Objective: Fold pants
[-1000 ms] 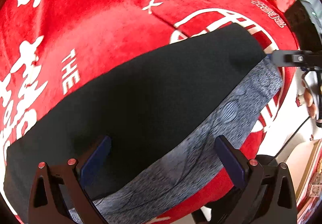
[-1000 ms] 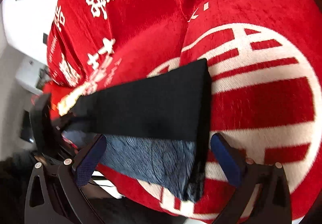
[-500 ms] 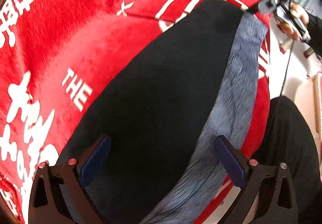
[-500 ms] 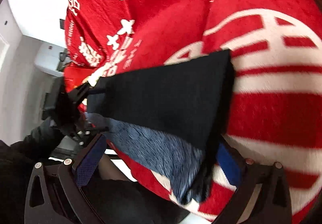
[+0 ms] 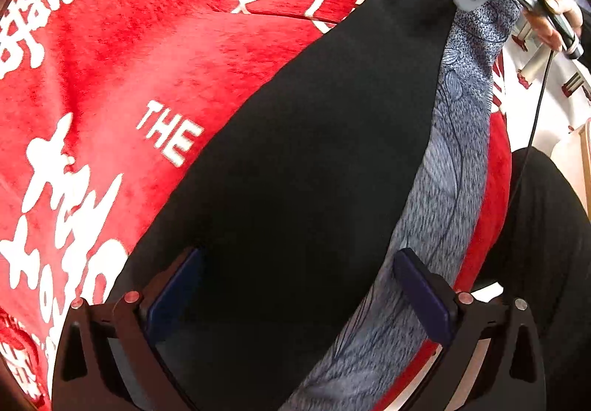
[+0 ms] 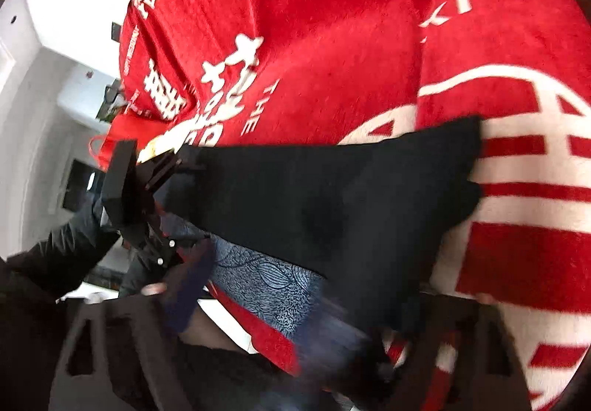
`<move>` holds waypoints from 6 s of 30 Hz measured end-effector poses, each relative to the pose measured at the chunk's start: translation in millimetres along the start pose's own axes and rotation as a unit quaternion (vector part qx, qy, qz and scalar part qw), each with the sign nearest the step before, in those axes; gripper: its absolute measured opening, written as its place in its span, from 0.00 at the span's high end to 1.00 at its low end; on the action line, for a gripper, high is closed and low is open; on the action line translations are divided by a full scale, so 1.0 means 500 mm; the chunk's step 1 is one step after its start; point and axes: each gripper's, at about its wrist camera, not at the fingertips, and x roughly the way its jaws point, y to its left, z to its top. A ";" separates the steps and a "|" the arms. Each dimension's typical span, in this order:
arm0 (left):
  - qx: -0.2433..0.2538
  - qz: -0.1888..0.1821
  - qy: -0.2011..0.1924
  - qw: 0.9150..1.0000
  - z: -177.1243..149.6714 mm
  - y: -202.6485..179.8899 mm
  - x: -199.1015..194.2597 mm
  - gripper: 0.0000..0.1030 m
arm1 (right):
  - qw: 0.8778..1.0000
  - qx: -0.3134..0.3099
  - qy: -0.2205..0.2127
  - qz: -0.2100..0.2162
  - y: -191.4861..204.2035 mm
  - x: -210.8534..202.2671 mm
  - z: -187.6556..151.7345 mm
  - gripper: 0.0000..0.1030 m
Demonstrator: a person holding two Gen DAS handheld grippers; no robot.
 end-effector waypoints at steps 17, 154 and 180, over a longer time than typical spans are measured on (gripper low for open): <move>-0.160 -0.006 -0.002 0.987 -0.138 0.104 -0.047 0.00 | 0.972 -0.070 0.003 -0.225 0.244 0.041 0.007 0.79; -0.498 0.030 -0.042 0.866 -0.659 0.392 -0.214 0.00 | 0.959 -0.117 -0.012 -0.260 0.588 0.481 -0.097 0.00; -0.632 -0.034 -0.060 0.772 -1.048 0.501 -0.203 0.00 | 0.838 -0.439 0.088 -0.312 0.848 0.808 -0.238 0.00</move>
